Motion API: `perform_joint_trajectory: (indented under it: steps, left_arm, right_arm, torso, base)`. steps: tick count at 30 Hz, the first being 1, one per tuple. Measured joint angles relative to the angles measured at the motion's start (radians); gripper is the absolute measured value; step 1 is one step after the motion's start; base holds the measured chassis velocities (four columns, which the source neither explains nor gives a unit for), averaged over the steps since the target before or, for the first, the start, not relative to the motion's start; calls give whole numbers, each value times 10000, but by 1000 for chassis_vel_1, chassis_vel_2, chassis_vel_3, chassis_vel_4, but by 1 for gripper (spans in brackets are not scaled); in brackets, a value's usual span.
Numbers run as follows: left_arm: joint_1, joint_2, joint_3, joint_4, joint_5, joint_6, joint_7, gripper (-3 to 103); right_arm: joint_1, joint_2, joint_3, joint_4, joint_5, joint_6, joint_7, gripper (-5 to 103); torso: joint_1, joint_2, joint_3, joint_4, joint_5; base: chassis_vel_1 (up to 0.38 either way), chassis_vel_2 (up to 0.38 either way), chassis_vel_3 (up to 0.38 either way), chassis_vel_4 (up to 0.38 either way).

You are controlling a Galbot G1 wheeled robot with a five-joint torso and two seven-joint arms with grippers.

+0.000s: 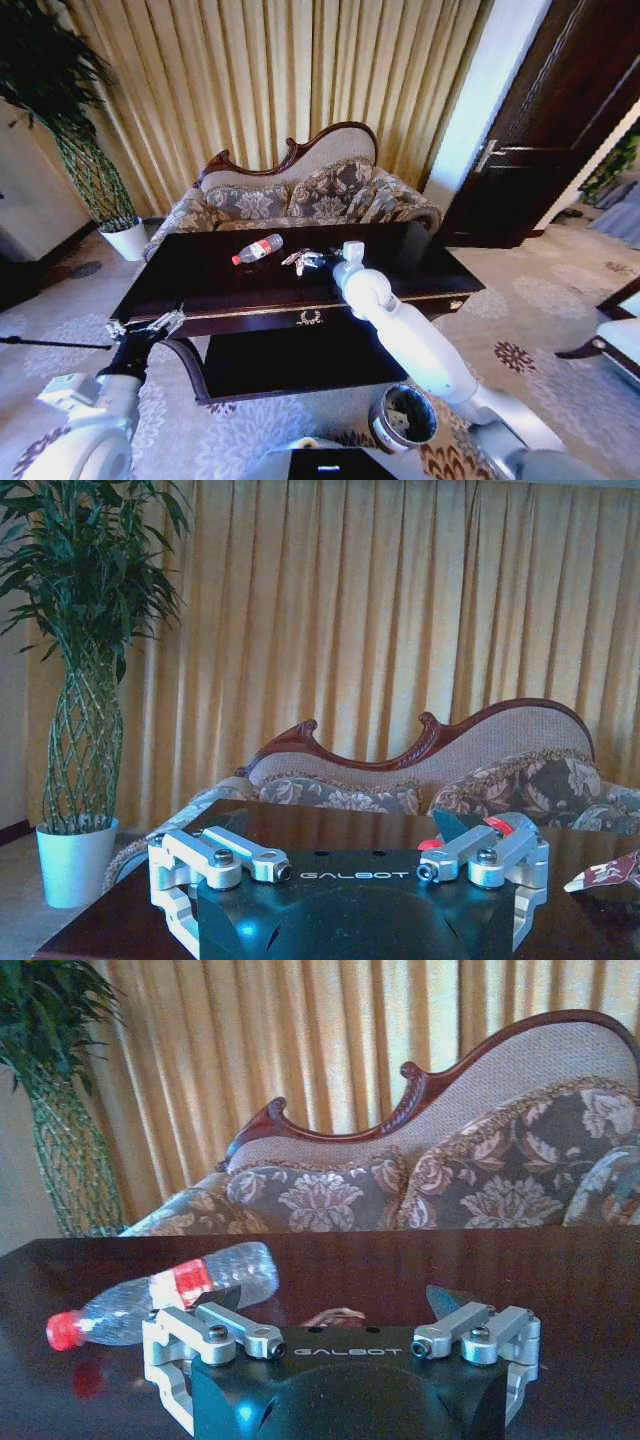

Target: Move to the front of the table and place the trash on the table into the trash bin.

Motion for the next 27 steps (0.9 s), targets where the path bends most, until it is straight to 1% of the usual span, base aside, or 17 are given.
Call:
perform_joint_trajectory:
  steps: [5, 10, 13, 15, 24, 25, 27]
  left_arm:
    - [-6, -9, -3, 0, 23, -1, -7, 100]
    - [-46, -11, 6, 0, 24, -1, -44, 100]
    - [-62, -26, 8, 0, 26, -1, -60, 100]
    - [-78, -31, -13, 0, 17, -20, -68, 100]
    - [-188, -40, -42, 0, 0, -85, -68, 100]
    - [-203, -41, -29, 0, -2, -86, -68, 100]
    - [-228, -40, -20, 0, -5, -90, -68, 100]
  right_arm:
    - [20, 186, -212, -199, 68, 0, 27, 100]
    - [67, 535, -241, -841, 63, 23, 29, 100]
    - [62, 720, -241, -1194, -35, 48, 29, 100]
    - [-49, 869, -232, -1527, -284, 166, 27, 100]
    - [-290, 934, -267, -1772, -602, 286, -47, 101]
    - [-290, 936, -269, -1800, -644, 323, -58, 100]
    - [-283, 933, -269, -1826, -686, 358, -71, 91]
  torso:
    - [0, 0, 0, -1, 0]
    - [0, 0, 0, -1, 0]
    - [0, 0, 0, 0, -1]
    - [0, 0, 0, -1, 0]
    - [0, 1, 0, -1, 0]
    - [0, 0, 0, -1, 0]
    - [1, 0, 0, -2, 0]
  base:
    - [0, 0, 0, 0]
    - [0, 0, 0, 0]
    - [0, 0, 0, 0]
    - [0, 0, 0, 0]
    - [0, 0, 0, 0]
    - [0, 0, 0, 0]
    - [0, 0, 0, 0]
